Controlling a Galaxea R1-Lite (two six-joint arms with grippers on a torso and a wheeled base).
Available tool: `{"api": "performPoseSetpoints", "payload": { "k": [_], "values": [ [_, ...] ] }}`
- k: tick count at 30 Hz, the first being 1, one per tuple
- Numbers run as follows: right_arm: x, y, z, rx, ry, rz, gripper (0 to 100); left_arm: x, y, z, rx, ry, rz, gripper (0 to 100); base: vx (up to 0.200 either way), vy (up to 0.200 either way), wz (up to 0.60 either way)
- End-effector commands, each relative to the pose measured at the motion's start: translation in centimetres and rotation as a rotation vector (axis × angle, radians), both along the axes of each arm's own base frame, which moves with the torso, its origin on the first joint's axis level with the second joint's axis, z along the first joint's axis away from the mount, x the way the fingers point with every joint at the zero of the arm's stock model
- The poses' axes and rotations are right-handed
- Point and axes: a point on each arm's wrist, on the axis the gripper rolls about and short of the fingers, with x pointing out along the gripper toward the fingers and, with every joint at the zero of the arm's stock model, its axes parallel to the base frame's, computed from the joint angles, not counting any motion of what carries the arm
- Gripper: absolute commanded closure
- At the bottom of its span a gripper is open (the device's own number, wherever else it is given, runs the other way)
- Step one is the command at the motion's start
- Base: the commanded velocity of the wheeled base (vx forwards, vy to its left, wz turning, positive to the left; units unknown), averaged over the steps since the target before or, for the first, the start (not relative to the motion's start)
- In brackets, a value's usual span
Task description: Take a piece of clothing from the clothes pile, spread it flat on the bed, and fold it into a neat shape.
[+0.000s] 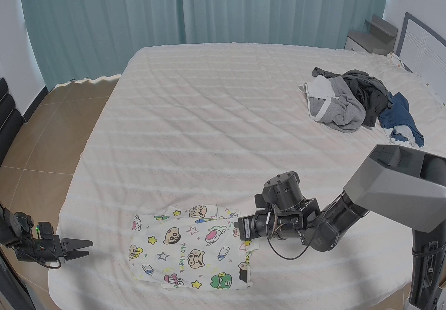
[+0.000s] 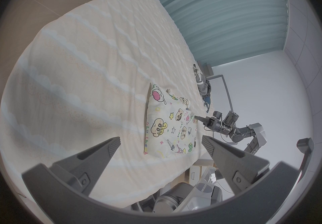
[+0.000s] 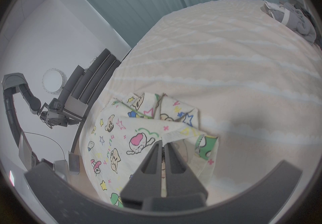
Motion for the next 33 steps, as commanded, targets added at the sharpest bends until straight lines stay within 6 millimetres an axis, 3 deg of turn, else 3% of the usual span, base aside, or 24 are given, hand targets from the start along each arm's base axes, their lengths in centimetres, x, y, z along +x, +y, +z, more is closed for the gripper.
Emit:
{"api": "performPoseSetpoints", "payload": {
  "k": [1,10,21,22,33],
  "values": [
    [0.6,-0.5,0.8,0.013,-0.018,-0.017,100,0.0,0.0,0.0,-0.001,0.001,0.001,0,0.0,0.0,0.0],
    [1.4,-1.6,0.5,0.003,-0.011,-0.05,100,0.0,0.0,0.0,-0.002,0.0,0.001,0,0.0,0.0,0.0],
    [1.4,-1.6,-0.1,-0.01,0.0,-0.048,100,0.0,0.0,-0.1,-0.002,0.003,0.001,0,0.0,0.0,0.0],
    [1.4,-1.6,-0.1,-0.014,0.0,-0.049,0,0.0,0.0,-0.1,-0.002,0.003,0.001,0,0.0,0.0,0.0],
    [0.8,-3.3,0.9,-0.025,0.006,-0.102,0,0.0,0.0,-0.1,-0.002,0.003,0.001,0,0.0,0.0,0.0]
  ]
}}
